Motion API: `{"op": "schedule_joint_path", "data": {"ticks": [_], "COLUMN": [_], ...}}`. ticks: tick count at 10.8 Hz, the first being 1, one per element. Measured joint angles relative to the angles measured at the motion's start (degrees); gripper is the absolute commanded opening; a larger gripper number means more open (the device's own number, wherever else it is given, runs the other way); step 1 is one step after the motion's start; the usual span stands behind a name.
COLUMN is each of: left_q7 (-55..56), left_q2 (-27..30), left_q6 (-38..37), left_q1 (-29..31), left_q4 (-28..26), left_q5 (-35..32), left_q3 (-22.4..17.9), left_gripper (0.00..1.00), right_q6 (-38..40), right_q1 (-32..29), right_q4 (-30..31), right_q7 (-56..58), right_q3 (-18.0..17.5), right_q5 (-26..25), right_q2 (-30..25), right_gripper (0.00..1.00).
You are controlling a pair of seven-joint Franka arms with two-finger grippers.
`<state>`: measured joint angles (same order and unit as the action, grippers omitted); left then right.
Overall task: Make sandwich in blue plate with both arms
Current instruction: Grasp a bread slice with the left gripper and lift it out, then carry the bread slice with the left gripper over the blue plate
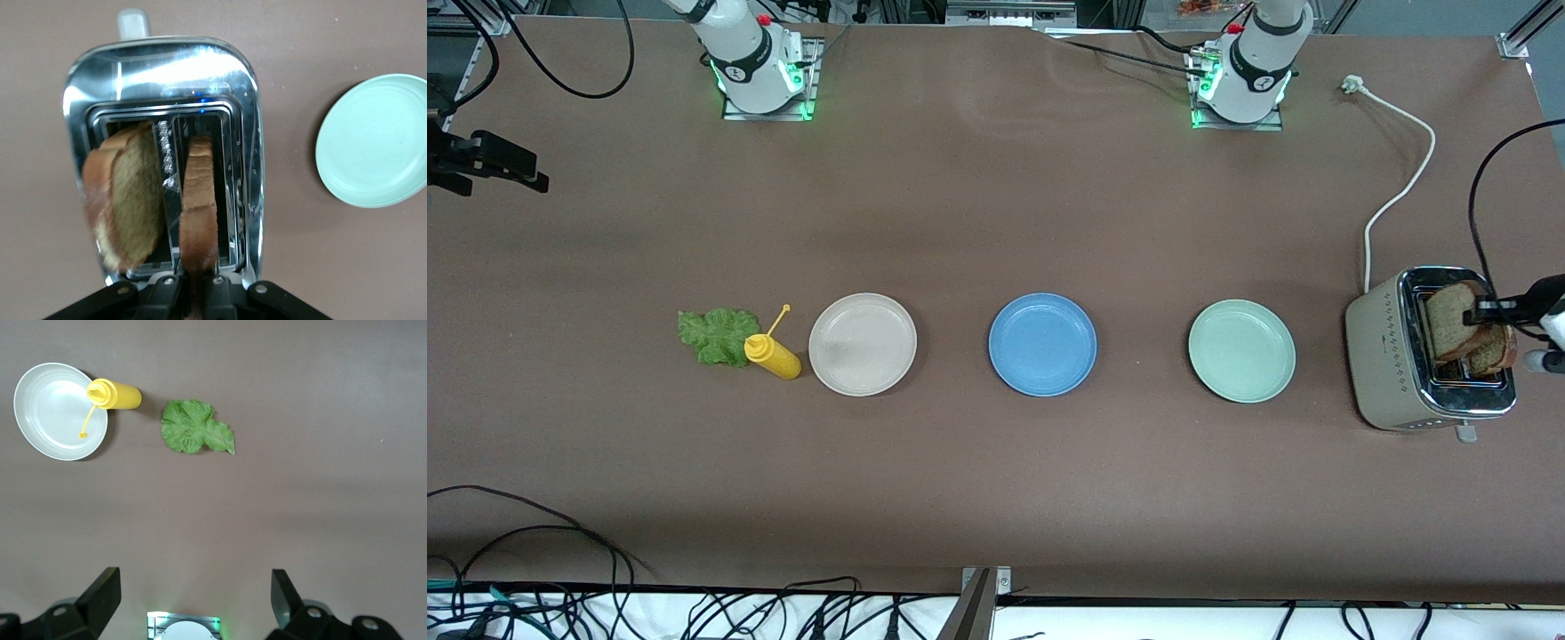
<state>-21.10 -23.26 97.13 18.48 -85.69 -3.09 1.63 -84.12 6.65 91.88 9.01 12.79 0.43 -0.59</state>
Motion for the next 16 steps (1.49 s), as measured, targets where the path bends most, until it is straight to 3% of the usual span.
{"op": "schedule_joint_path", "data": {"ticks": [4, 7, 11, 13, 16], "left_q7": [-0.08, -0.31, -0.33, 0.15, 0.30], "left_q2": [1.94, 3.76, 1.05, -3.90, -12.40], "left_q6": [-12.22, -13.89, -14.25, -12.45, -6.57], "left_q1": [-1.47, -2.77, -7.34, -12.06, -15.37], "left_q4": [9.02, 9.86, 8.67, 8.44, 8.06], "left_q5": [-0.21, 2.54, 18.53, 24.46, 40.28], "left_q3": [2.04, 8.05, 10.51, 10.60, 10.60], "left_gripper": [0.00, 0.00, 0.00, 0.00, 0.00], "right_q6": [0.02, 0.02, 0.06, 0.08, 0.12], "right_q1": [-0.02, -0.02, -0.03, -0.03, -0.03], "right_q4": [-0.05, -0.08, -0.15, -0.24, -0.37], "right_q7": [0.00, 0.02, 0.02, 0.02, 0.03], "right_q3": [0.02, 0.03, 0.04, 0.04, 0.04], "right_q5": [0.00, 0.00, 0.00, 0.00, 0.00], "right_q2": [0.00, 0.00, 0.01, 0.07, 0.14], "right_gripper": [1.00, 1.00, 1.00, 1.00, 1.00]}}
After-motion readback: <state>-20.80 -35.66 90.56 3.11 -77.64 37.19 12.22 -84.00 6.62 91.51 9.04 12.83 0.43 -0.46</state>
